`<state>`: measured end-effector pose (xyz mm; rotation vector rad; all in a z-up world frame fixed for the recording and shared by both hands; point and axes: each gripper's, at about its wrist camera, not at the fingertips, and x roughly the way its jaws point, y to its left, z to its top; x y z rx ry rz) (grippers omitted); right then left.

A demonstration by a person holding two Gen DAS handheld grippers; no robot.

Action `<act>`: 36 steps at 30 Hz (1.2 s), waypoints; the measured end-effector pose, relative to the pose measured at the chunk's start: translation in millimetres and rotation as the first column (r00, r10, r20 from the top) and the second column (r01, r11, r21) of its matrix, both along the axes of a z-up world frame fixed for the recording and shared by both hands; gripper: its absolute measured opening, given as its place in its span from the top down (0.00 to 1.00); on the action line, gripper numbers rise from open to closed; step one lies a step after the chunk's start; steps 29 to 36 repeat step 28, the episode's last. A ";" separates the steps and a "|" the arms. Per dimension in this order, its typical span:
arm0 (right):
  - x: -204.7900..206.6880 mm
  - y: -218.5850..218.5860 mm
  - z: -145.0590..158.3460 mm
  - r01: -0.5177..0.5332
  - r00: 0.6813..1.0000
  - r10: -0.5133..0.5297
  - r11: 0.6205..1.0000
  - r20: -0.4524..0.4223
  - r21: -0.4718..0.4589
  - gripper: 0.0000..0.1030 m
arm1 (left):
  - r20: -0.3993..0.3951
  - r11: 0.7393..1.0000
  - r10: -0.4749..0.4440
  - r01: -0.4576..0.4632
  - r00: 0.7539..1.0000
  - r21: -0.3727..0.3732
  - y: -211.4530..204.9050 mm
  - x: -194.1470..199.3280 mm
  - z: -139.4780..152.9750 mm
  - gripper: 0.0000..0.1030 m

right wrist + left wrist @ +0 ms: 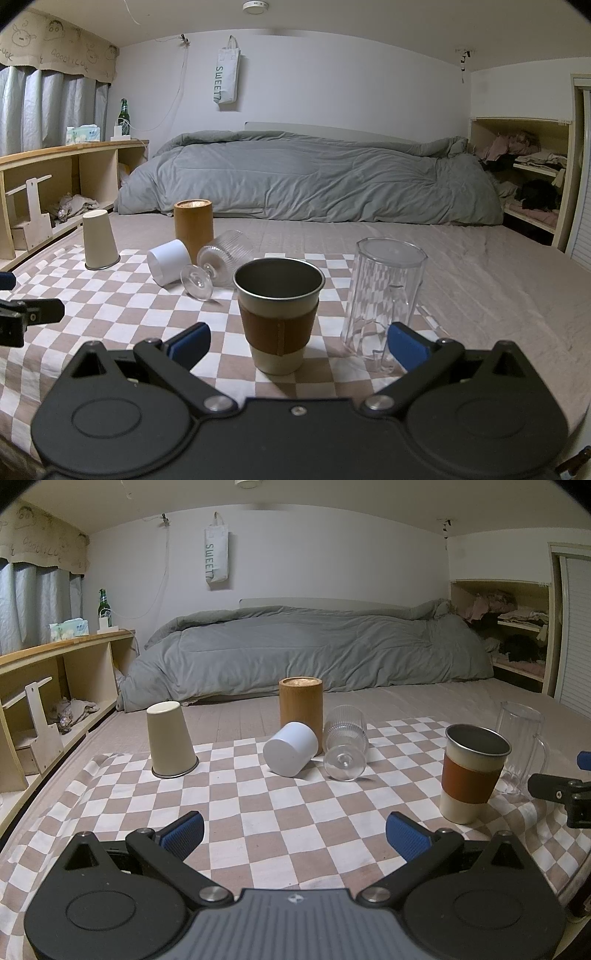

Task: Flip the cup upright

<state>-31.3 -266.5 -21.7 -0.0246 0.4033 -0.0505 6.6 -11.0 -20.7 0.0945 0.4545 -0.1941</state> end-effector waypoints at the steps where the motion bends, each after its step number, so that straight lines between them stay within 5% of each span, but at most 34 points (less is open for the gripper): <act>1: 0.1 -0.1 0.0 0.000 1.000 0.000 1.000 0.000 0.000 0.00 | 0.000 1.000 0.000 0.000 1.000 0.001 0.4 -0.2 -0.3 0.00; 36: 0.1 0.1 0.0 0.001 1.000 -0.001 1.000 -0.001 -0.003 0.00 | 0.000 1.000 0.000 0.000 1.000 0.002 0.1 -1.5 -0.6 0.00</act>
